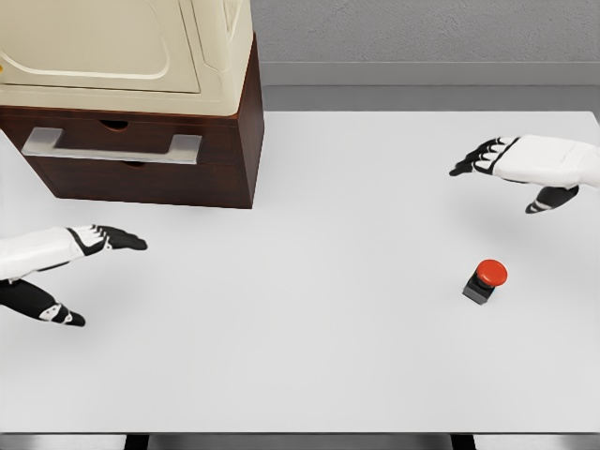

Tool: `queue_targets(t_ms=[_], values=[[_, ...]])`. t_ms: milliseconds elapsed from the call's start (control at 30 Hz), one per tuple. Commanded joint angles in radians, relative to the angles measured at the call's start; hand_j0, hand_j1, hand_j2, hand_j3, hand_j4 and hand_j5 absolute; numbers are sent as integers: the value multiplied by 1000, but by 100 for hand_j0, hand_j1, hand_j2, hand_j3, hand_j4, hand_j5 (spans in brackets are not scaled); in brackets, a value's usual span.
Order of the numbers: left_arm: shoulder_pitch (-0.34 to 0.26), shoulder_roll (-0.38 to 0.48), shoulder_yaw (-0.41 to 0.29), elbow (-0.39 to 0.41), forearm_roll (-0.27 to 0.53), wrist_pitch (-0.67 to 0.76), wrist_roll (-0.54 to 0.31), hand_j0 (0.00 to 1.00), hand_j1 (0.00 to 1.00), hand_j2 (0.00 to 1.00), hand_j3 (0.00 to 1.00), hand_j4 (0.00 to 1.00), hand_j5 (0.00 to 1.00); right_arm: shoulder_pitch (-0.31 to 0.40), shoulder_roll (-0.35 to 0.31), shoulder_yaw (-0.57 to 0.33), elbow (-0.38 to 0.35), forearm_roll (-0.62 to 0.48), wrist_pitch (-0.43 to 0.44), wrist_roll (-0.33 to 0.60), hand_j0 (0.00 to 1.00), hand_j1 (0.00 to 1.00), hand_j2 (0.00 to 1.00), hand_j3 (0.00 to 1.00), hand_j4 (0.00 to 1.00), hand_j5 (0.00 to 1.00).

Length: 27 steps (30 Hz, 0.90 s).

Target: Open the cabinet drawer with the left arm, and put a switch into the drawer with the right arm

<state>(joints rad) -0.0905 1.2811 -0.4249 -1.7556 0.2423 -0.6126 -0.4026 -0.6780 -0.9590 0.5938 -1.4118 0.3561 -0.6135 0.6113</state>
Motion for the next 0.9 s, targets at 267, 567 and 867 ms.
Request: queue_targets(t_ms=[267, 567, 867], values=[[-216, 6, -202, -1, 161, 2, -157, 100, 100, 100, 100, 100, 100, -34, -66, -98, 7, -65, 3, 0, 100, 100, 100, 100, 100, 100], [-457, 3, -305, 5, 315, 220, -163, 100, 100, 100, 100, 100, 100, -12, -244, 51, -202, -66, 3, 0, 100, 100, 100, 100, 100, 100], [-548, 0, -305, 36, 339, 479, -163, 100, 100, 100, 100, 100, 100, 34, -277, 109, -253, -66, 3, 0, 100, 100, 100, 100, 100, 100]])
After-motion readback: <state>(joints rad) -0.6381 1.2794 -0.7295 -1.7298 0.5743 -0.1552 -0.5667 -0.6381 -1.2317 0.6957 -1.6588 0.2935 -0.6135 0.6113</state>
